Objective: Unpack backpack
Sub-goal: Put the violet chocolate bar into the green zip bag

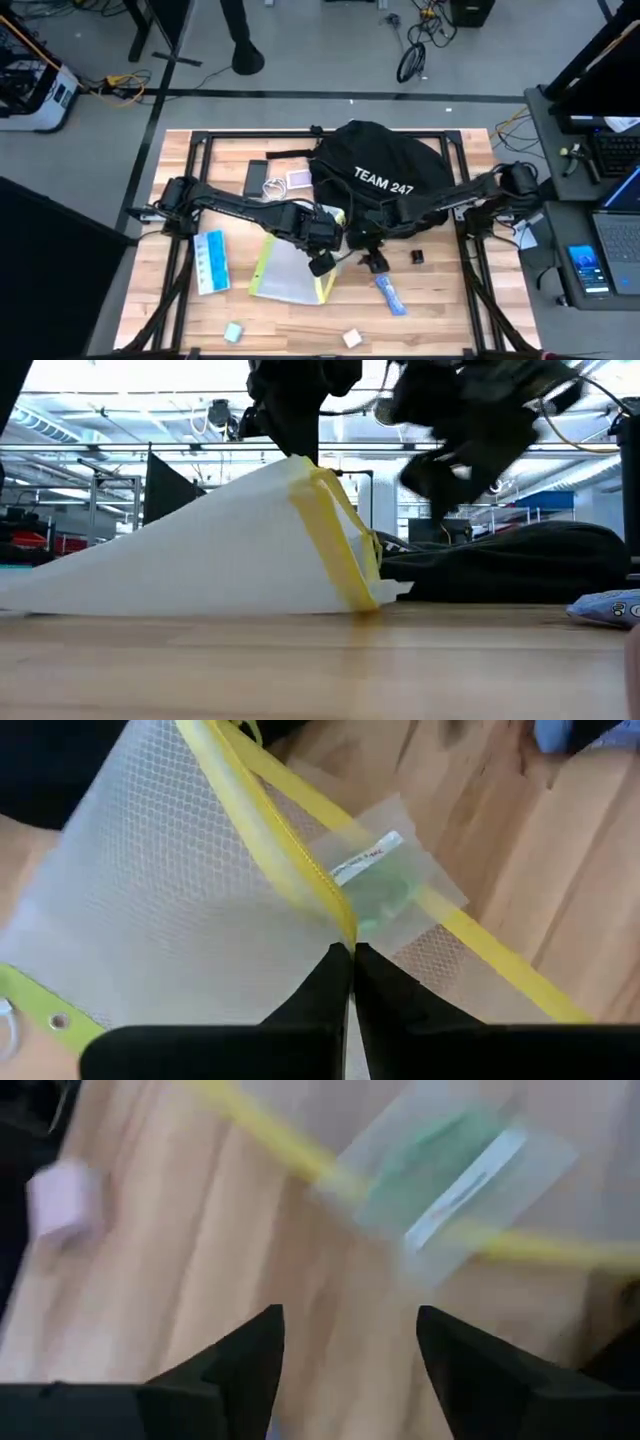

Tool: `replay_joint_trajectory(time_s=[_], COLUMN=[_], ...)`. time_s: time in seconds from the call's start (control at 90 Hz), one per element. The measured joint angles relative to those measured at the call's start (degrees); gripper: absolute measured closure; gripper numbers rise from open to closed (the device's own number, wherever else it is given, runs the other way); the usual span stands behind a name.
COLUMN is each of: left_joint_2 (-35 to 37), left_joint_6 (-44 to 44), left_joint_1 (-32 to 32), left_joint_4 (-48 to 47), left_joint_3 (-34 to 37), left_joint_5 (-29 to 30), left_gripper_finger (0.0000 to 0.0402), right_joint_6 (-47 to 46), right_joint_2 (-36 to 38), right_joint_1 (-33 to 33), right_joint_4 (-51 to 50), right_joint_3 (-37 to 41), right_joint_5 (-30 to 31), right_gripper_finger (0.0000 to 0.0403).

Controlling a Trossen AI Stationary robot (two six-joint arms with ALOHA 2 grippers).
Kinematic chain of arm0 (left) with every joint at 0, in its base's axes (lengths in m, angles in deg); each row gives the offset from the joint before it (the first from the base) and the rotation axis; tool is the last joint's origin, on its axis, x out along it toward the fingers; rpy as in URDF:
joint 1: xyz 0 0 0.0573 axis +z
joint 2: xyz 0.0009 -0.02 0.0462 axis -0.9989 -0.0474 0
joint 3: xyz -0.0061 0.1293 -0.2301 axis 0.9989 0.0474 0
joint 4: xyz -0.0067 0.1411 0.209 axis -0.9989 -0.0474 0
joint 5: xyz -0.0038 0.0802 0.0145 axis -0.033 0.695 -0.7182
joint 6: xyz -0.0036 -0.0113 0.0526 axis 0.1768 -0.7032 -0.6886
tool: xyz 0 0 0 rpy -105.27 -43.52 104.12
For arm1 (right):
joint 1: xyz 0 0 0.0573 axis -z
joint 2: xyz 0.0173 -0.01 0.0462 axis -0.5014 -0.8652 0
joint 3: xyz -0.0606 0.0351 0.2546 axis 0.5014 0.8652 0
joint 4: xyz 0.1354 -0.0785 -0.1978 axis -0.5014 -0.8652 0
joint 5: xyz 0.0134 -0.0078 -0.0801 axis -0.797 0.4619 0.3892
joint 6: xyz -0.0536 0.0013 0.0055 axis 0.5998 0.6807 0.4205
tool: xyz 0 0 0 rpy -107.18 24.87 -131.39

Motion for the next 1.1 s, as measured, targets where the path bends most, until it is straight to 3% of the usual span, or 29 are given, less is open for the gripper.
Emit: replay_joint_trajectory(time_s=[0.156, 0.4, 0.556, 0.722, 0.933, 1.011, 1.1], left_joint_2=[-0.04, -0.04, -0.04, -0.04, -0.04, -0.04, -0.04], left_joint_6=[-3.19, -5.34, -8.26, -9.53, -10.51, -10.52, -10.73], left_joint_1=[0.0, -0.39, -1.33, -2.12, -2.29, -2.59, -3.04], left_joint_4=[0.33, 2.62, 2.92, 2.84, 2.79, 2.69, 2.67], left_joint_3=[0.0, 0.0, 0.0, 0.0, 0.0, 0.0, 0.0], left_joint_5=[-0.02, -0.03, -0.14, -0.2, -0.22, -0.22, -0.22], left_gripper_finger=[0.0401, 0.0401, 0.0401, 0.0401, 0.0401, 0.0401, 0.0401], right_joint_6=[-13.33, -53.32, -68.28, -75.28, -75.67, -75.07, -73.03], right_joint_2=[1.81, 1.07, -0.03, -4.41, -12.63, -14.62, -14.87], right_joint_1=[-7.84, -18.76, -24.23, -27.44, -28.32, -28.34, -28.32], right_joint_4=[-8.9, -10.69, -12.02, -9.78, -7.08, -7.03, -5.55], right_joint_3=[0.02, 0.11, 0.11, 0.11, 0.03, -0.12, -0.18], right_joint_5=[3.77, 15.78, 20.03, 20.55, 20.34, 20.56, 20.97], right_gripper_finger=[0.0196, 0.0199, 0.0199, 0.0199, 0.0202, 0.023, 0.0301])
